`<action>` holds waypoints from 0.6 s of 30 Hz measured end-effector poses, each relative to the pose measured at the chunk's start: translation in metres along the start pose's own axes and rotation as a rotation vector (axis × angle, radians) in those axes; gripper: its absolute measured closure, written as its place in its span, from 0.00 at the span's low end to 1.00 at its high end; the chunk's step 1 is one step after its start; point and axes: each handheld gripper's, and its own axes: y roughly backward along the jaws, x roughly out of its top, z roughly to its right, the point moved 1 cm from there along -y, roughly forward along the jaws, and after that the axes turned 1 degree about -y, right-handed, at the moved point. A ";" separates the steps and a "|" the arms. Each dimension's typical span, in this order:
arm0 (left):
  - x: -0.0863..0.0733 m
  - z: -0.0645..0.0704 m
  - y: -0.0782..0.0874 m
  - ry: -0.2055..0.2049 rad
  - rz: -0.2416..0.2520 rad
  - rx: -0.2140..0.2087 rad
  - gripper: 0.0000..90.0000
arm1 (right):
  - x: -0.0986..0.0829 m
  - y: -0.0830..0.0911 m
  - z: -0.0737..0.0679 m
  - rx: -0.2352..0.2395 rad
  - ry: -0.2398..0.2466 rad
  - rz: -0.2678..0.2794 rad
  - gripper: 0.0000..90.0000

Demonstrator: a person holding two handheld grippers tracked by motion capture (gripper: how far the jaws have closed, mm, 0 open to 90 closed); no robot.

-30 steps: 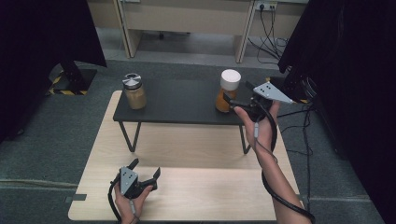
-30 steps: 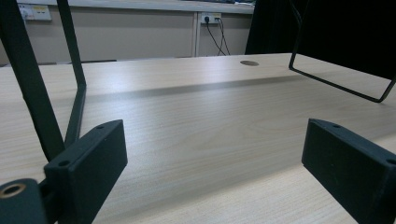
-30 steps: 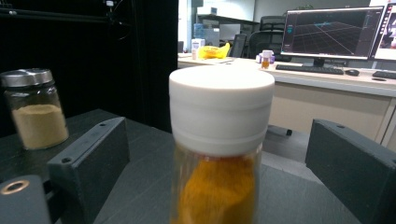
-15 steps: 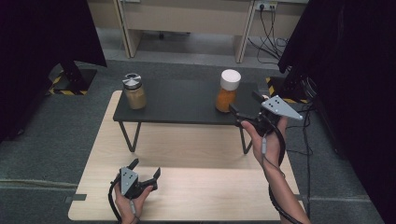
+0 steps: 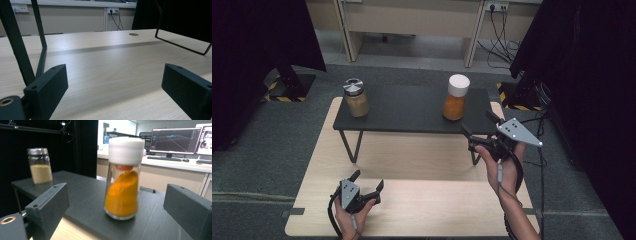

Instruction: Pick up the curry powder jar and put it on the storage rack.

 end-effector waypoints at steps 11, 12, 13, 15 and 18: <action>0.000 0.001 0.000 -0.008 0.001 0.001 0.07 | -0.032 0.018 -0.006 -0.002 -0.033 -0.027 0.07; 0.000 0.001 0.000 -0.007 0.003 0.001 0.07 | -0.034 0.019 -0.007 -0.001 -0.035 -0.030 0.07; 0.000 0.001 0.000 -0.007 0.002 0.002 0.07 | -0.037 0.020 -0.008 0.001 -0.036 -0.030 0.07; 0.000 0.001 0.000 -0.007 0.000 0.001 0.07 | -0.045 0.023 -0.009 0.004 -0.046 -0.043 0.07; 0.000 0.001 0.000 -0.010 0.002 0.001 0.07 | -0.056 0.025 -0.011 0.005 -0.058 -0.055 0.07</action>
